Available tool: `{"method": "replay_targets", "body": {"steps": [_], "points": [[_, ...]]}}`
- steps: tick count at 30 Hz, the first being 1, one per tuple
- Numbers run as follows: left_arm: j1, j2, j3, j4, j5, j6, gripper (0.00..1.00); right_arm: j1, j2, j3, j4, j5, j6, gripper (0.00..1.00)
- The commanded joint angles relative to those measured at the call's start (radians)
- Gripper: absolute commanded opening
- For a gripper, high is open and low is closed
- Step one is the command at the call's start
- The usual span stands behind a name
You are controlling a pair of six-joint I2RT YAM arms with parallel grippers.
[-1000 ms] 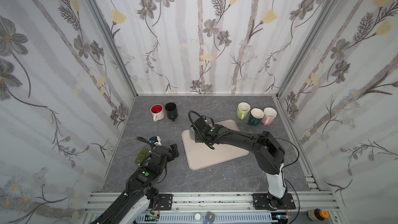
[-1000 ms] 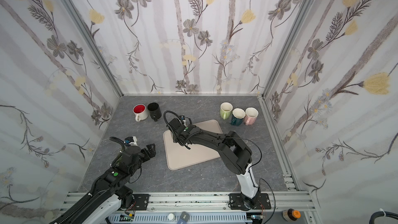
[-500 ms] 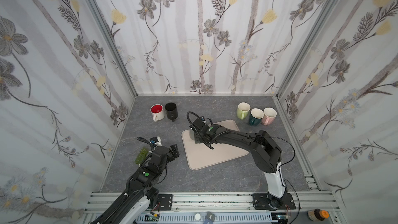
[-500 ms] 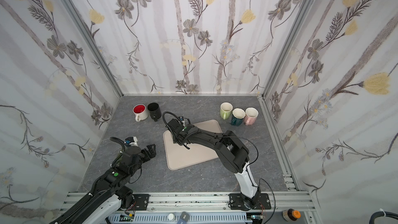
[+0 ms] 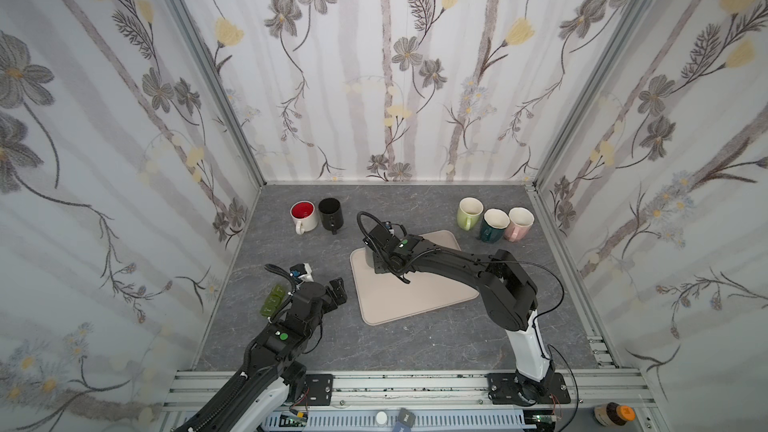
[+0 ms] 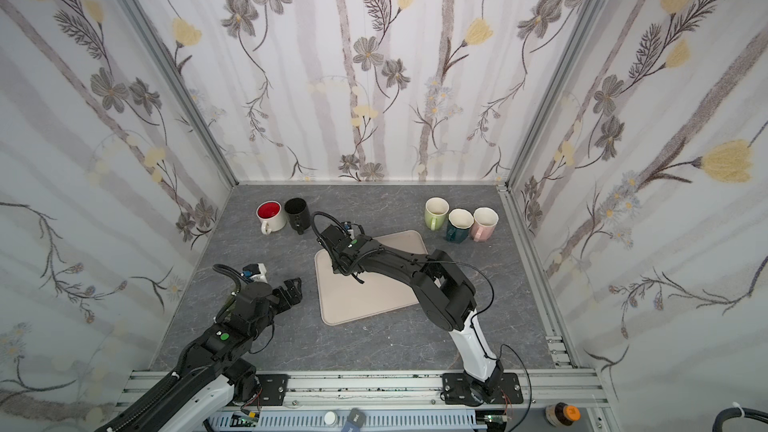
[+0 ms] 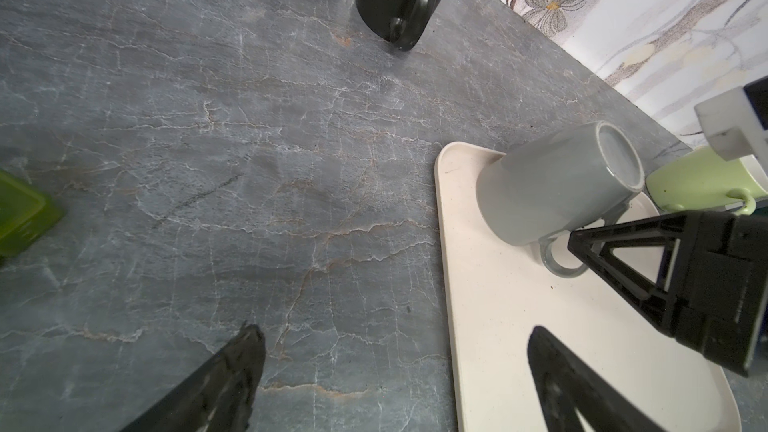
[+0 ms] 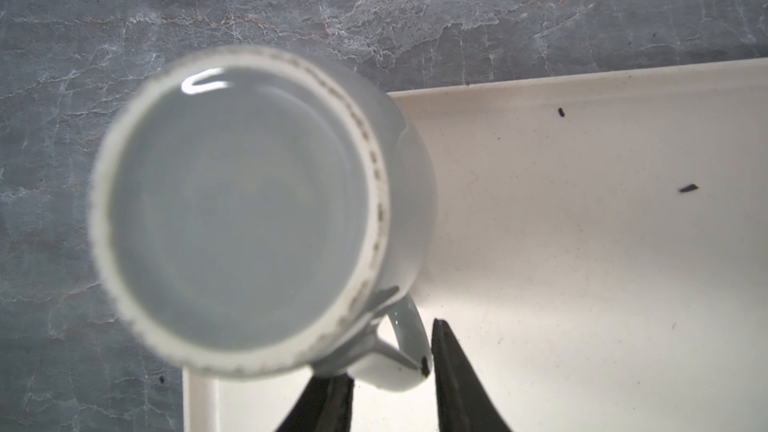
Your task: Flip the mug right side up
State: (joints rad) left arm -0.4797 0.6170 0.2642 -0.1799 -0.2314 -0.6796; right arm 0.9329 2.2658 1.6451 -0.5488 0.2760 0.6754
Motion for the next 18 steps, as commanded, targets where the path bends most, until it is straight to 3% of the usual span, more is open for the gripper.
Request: {"method": "replay_targets", "body": {"steps": [1,5,18], "points": [[0.001,0.001,-0.005,0.033,-0.002,0.002,1.0,-0.002,0.02,0.028,0.003,0.022,-0.019,0.31],[0.001,0.003,-0.006,0.035,0.0,0.002,1.0,-0.005,0.031,0.044,-0.01,0.029,-0.034,0.23],[0.001,0.012,-0.012,0.049,0.003,0.002,1.0,-0.018,0.024,0.06,-0.055,0.068,-0.051,0.17]]}}
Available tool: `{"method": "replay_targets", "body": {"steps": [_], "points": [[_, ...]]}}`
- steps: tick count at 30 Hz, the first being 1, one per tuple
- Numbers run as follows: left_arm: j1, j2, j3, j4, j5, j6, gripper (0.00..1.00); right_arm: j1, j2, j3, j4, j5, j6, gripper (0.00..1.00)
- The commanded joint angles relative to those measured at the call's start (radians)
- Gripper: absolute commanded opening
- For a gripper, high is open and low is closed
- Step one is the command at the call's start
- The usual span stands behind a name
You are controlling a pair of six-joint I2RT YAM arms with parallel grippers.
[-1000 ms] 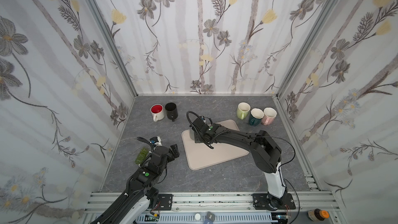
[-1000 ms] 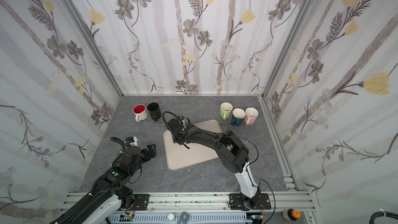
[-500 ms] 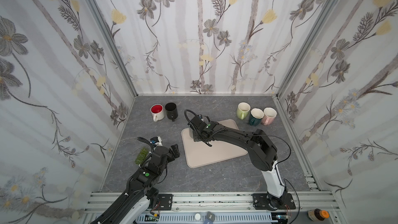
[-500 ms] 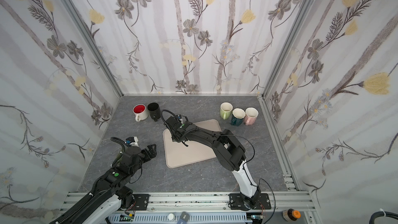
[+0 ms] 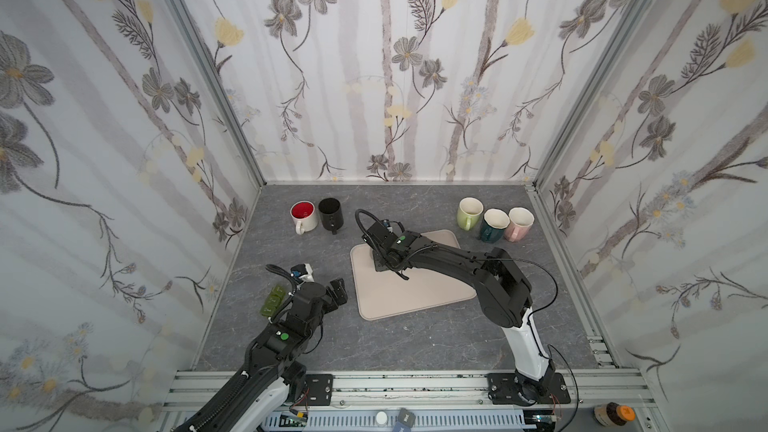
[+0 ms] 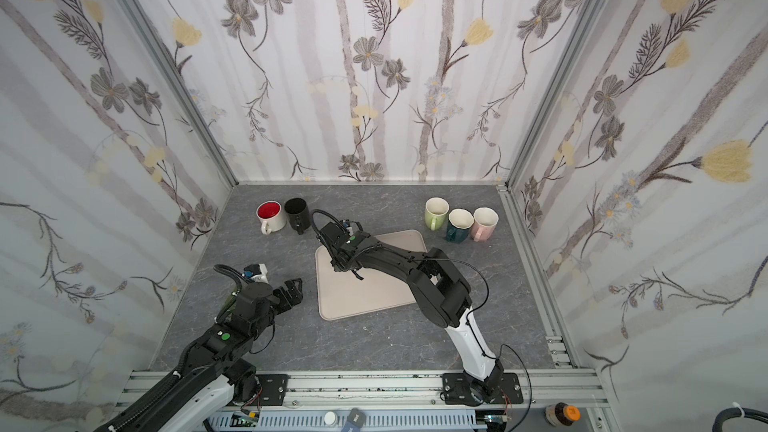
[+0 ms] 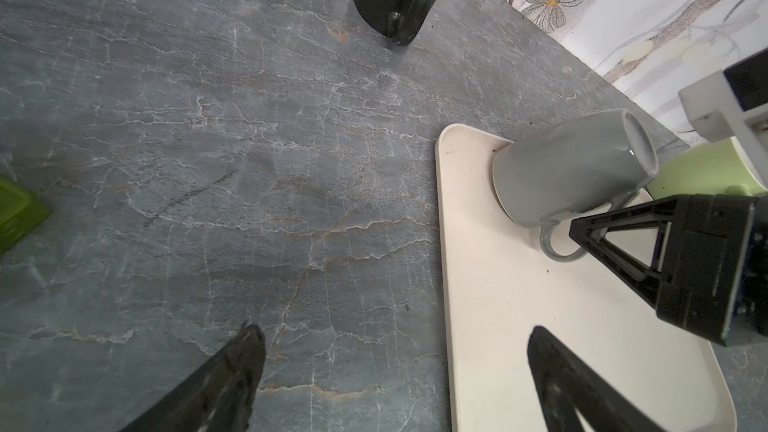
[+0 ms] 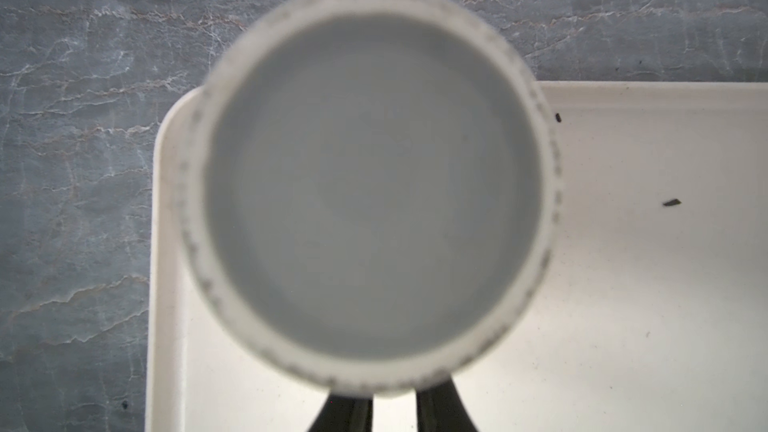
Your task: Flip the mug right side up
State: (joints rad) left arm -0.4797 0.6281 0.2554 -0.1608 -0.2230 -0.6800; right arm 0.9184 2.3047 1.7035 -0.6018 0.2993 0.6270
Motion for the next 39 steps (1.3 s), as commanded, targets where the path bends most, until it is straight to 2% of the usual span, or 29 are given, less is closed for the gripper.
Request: {"method": "replay_targets", "body": {"steps": [1,3,10,14,25,39], "points": [[0.001,0.002,-0.004,0.032,-0.005,0.002,1.0,-0.003,-0.022,-0.001,-0.001,0.05,-0.003,0.15],[0.0,0.005,-0.003,0.035,-0.002,0.0,1.0,-0.003,-0.046,-0.013,-0.001,0.058,-0.005,0.11],[0.001,0.012,-0.004,0.041,0.002,0.0,1.0,-0.003,-0.146,-0.09,0.044,0.062,-0.005,0.1],[0.001,0.014,-0.005,0.041,0.002,0.0,1.0,-0.003,-0.208,-0.162,0.111,0.034,-0.008,0.06],[0.001,0.046,-0.01,0.073,0.019,0.0,1.0,-0.004,-0.313,-0.288,0.241,-0.062,0.013,0.04],[0.0,0.11,-0.02,0.188,0.115,0.007,1.0,-0.028,-0.475,-0.534,0.458,-0.152,0.085,0.01]]}}
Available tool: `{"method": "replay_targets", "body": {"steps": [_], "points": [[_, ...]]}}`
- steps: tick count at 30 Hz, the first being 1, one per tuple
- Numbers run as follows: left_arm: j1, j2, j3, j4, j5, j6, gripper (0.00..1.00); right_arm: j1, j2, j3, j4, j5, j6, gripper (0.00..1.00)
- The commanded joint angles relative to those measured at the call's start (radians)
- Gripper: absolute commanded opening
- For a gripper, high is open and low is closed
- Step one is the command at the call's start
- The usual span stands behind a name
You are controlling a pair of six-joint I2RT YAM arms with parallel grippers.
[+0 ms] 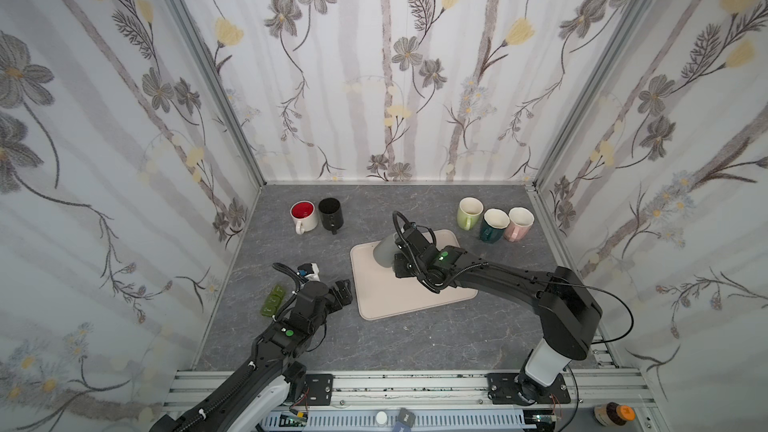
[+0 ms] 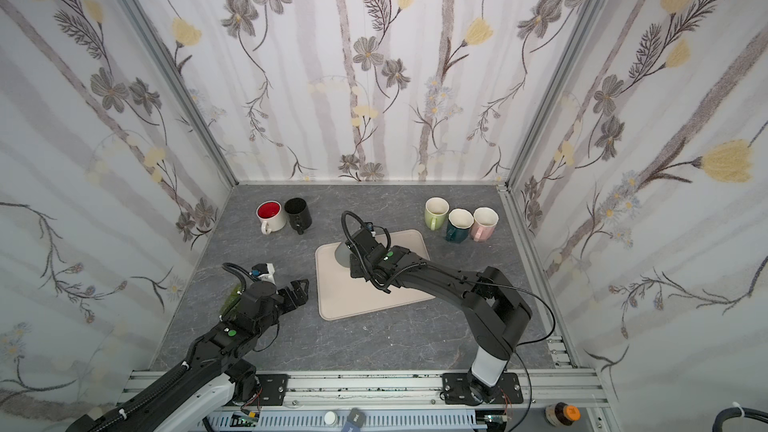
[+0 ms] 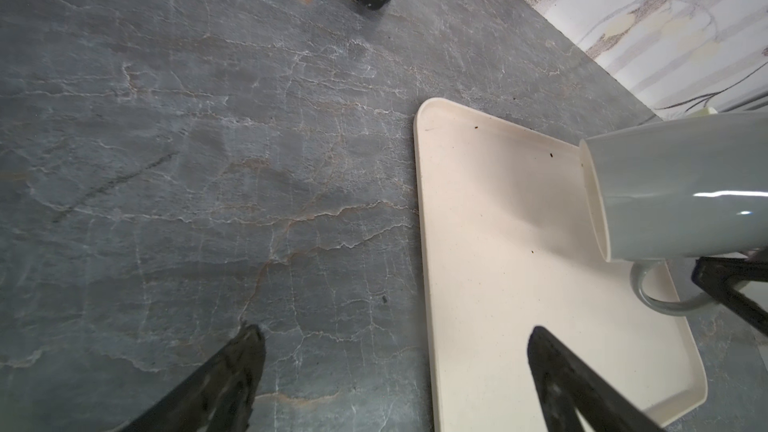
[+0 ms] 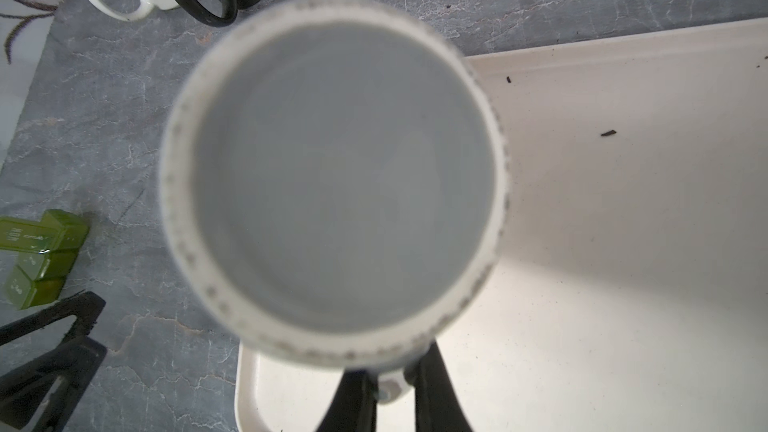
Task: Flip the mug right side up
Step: 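Lift the grey mug by its handle with the right gripper while the left gripper approaches, then grasp the grey mug's rim with the left gripper and rotate it upright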
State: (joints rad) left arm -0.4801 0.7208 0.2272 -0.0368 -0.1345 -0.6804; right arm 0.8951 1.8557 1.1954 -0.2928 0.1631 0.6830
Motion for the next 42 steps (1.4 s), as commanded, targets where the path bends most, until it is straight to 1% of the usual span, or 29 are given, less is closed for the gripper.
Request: {"method": "replay_targets", "body": {"steps": [1,5,8,10,12,15,18,21,22,25,29,32,36,40,42], "points": [[0.0,0.03,0.015,0.07,0.039,0.006,1.0,-0.005,-0.036,-0.041,0.163,-0.023,0.03,0.01],[-0.004,0.091,0.062,0.096,0.109,-0.001,1.0,-0.022,-0.086,-0.115,0.236,-0.059,0.041,0.0],[-0.018,0.135,0.099,0.116,0.145,0.001,1.0,-0.045,-0.141,-0.195,0.323,-0.097,0.044,0.0],[-0.033,0.168,0.127,0.136,0.171,0.003,1.0,-0.059,-0.184,-0.254,0.386,-0.136,0.046,0.0],[-0.054,0.195,0.157,0.146,0.189,0.006,1.0,-0.105,-0.227,-0.305,0.432,-0.166,0.05,0.0],[-0.096,0.23,0.199,0.169,0.197,0.018,1.0,-0.139,-0.307,-0.37,0.485,-0.207,0.043,0.0],[-0.15,0.272,0.244,0.2,0.193,0.038,1.0,-0.169,-0.372,-0.415,0.505,-0.228,0.034,0.0],[-0.197,0.323,0.285,0.25,0.214,0.06,1.0,-0.201,-0.437,-0.439,0.525,-0.268,0.03,0.0],[-0.21,0.346,0.3,0.278,0.228,0.061,1.0,-0.21,-0.461,-0.473,0.528,-0.278,0.03,0.0],[-0.236,0.41,0.333,0.362,0.289,0.068,1.0,-0.239,-0.534,-0.508,0.545,-0.318,0.031,0.0],[-0.284,0.462,0.386,0.383,0.281,0.126,1.0,-0.277,-0.61,-0.543,0.528,-0.344,0.034,0.0],[-0.302,0.481,0.387,0.459,0.303,0.138,1.0,-0.283,-0.649,-0.562,0.518,-0.366,0.03,0.0],[-0.317,0.51,0.391,0.561,0.369,0.154,0.99,-0.292,-0.688,-0.631,0.613,-0.424,0.08,0.0],[-0.317,0.535,0.419,0.613,0.443,0.173,0.8,-0.295,-0.686,-0.654,0.668,-0.453,0.102,0.0],[-0.317,0.566,0.431,0.624,0.457,0.174,0.77,-0.294,-0.684,-0.668,0.703,-0.463,0.106,0.0]]}}
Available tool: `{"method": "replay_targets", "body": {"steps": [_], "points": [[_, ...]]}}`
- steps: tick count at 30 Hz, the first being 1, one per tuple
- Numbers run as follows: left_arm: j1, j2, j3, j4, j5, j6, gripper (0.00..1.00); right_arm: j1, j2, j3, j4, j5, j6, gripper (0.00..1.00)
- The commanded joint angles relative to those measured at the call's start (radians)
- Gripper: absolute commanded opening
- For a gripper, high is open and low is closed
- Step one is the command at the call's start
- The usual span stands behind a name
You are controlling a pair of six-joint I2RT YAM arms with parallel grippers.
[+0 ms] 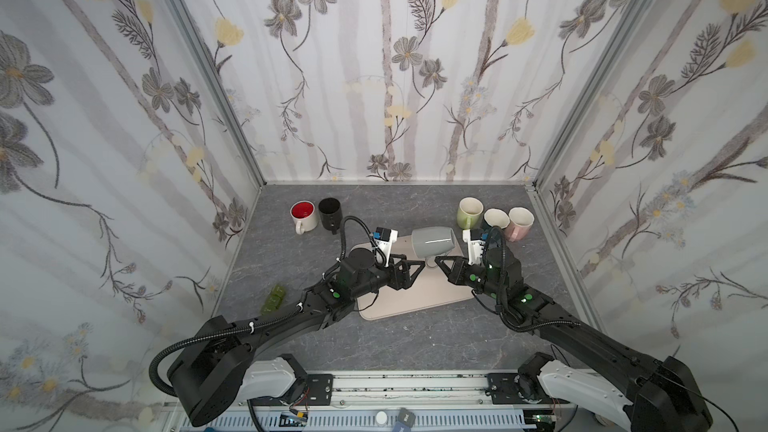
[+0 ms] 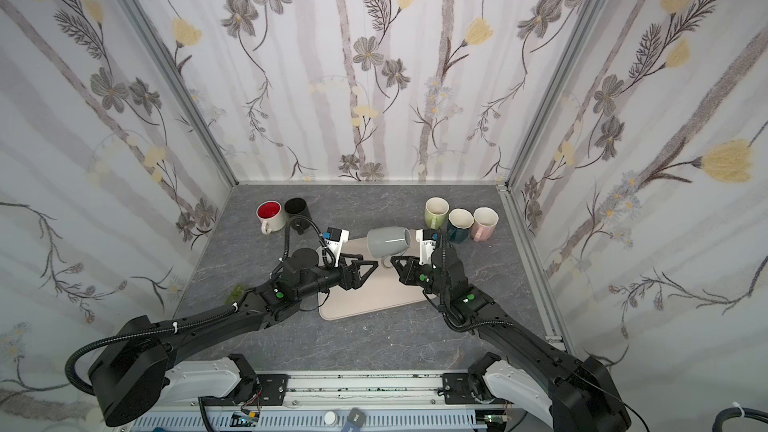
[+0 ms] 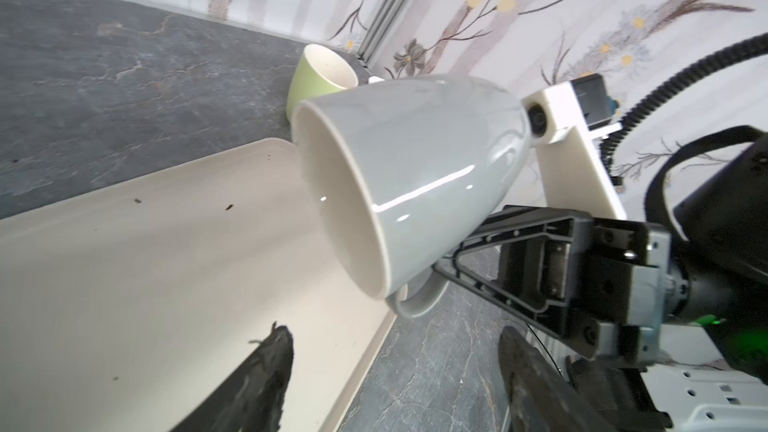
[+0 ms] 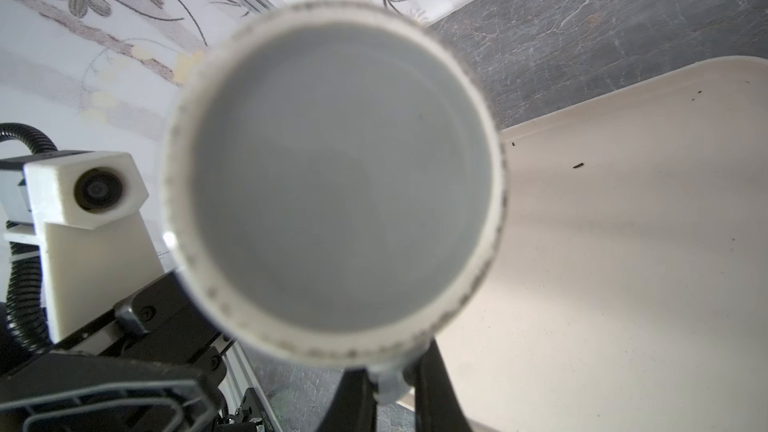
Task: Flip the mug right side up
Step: 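Grasp the grey mug's rim with the left gripper and rotate it upright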
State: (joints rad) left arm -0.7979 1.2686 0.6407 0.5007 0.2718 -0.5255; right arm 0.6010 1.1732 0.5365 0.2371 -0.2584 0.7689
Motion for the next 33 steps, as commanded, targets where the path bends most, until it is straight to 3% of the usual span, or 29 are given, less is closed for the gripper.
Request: {"method": "replay_targets", "body": {"steps": [1,14,33], "points": [[0.001,0.025,0.02,0.089,0.047,0.012,0.73,-0.002,-0.001,-0.012,0.187,-0.044,0.025,0.0],[-0.005,0.107,0.03,0.187,0.097,-0.052,0.64,-0.003,0.032,-0.059,0.363,-0.104,0.108,0.0],[-0.004,0.157,0.065,0.199,0.095,-0.067,0.36,0.002,0.048,-0.107,0.442,-0.14,0.144,0.0]]}}
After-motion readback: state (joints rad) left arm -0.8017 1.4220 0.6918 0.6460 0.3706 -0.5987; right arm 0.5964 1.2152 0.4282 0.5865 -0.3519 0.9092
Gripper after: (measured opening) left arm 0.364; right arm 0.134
